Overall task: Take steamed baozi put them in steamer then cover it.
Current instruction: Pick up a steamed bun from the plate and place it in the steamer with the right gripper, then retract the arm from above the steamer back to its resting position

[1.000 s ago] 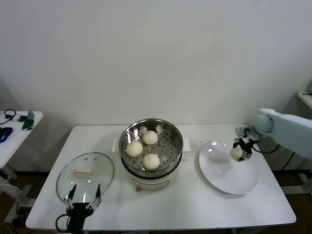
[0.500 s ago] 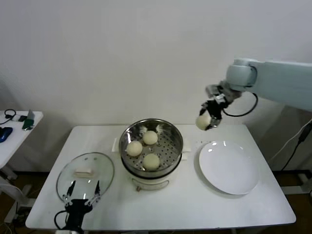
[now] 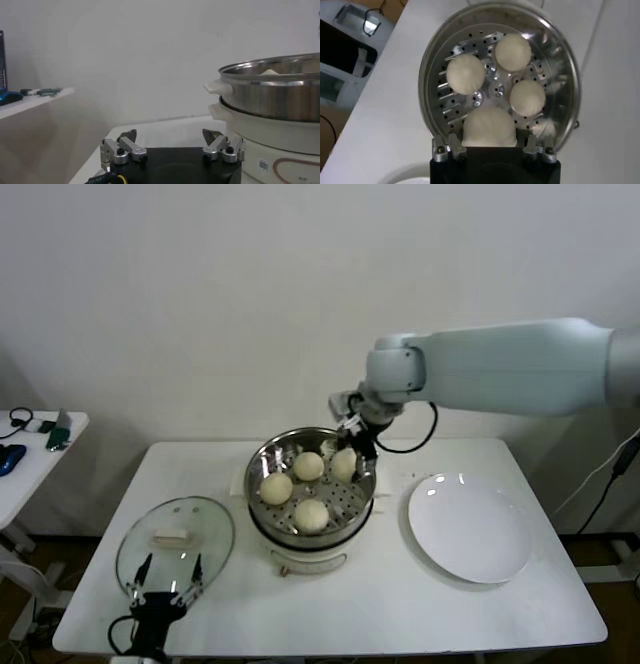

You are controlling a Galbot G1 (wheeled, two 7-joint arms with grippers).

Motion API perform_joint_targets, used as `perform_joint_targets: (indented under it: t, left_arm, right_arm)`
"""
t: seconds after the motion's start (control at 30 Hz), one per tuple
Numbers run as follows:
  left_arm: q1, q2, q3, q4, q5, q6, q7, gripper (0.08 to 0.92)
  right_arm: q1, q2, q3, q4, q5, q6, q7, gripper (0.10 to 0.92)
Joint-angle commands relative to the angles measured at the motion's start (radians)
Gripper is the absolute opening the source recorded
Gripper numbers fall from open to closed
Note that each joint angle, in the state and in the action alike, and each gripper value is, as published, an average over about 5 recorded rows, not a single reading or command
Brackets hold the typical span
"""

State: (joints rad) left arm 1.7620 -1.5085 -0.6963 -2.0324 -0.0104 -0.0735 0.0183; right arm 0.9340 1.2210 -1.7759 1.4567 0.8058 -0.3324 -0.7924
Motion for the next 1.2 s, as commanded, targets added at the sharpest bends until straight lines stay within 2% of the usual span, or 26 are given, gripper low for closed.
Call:
perform_joint_targets:
  t: [0.03, 0.33, 0.6, 0.77, 0.9, 1.07, 1.13, 1.2]
  left_arm:
    - [0.000, -0.001, -0.002, -0.002, 0.001, 0.000, 0.001, 0.823]
    - [0.001, -0.002, -0.007, -0.004, 0.004, 0.001, 0.000, 0.823]
    - [0.006, -0.003, -0.010, -0.007, 0.005, -0.001, 0.000, 0.823]
    - [0.006, -0.004, -0.012, -0.014, 0.005, 0.002, 0.001, 0.823]
    - [0.006, -0.004, -0.009, -0.022, 0.009, 0.005, 0.003, 0.823]
    - [0.017, -0.001, -0.008, -0.038, 0.008, 0.011, 0.007, 0.823]
    - [0.018, 0.001, -0.009, -0.042, 0.009, 0.014, 0.007, 0.823]
    - [0.016, 0.003, -0.010, -0.044, 0.008, 0.016, 0.007, 0.823]
  right_arm:
    - [-0.163, 0.096, 0.010, -0.077, -0.077, -0.049, 0.078, 0.687]
    - [-0.224, 0.098, 0.025, -0.134, -0.138, -0.053, 0.094, 0.687]
    - [-0.211, 0.091, 0.032, -0.129, -0.120, -0.045, 0.085, 0.697]
    - [-0.131, 0.061, 0.022, -0.109, -0.084, -0.009, 0.041, 0.791]
    - [-0.038, -0.012, 0.024, -0.106, -0.053, 0.044, -0.041, 0.820]
    - [0.065, -0.185, 0.085, -0.111, 0.036, 0.086, -0.147, 0.823]
    - [0.070, -0.266, 0.134, -0.108, 0.080, 0.073, -0.135, 0.823]
    - [0.030, -0.352, 0.213, -0.088, 0.127, 0.033, -0.056, 0.823]
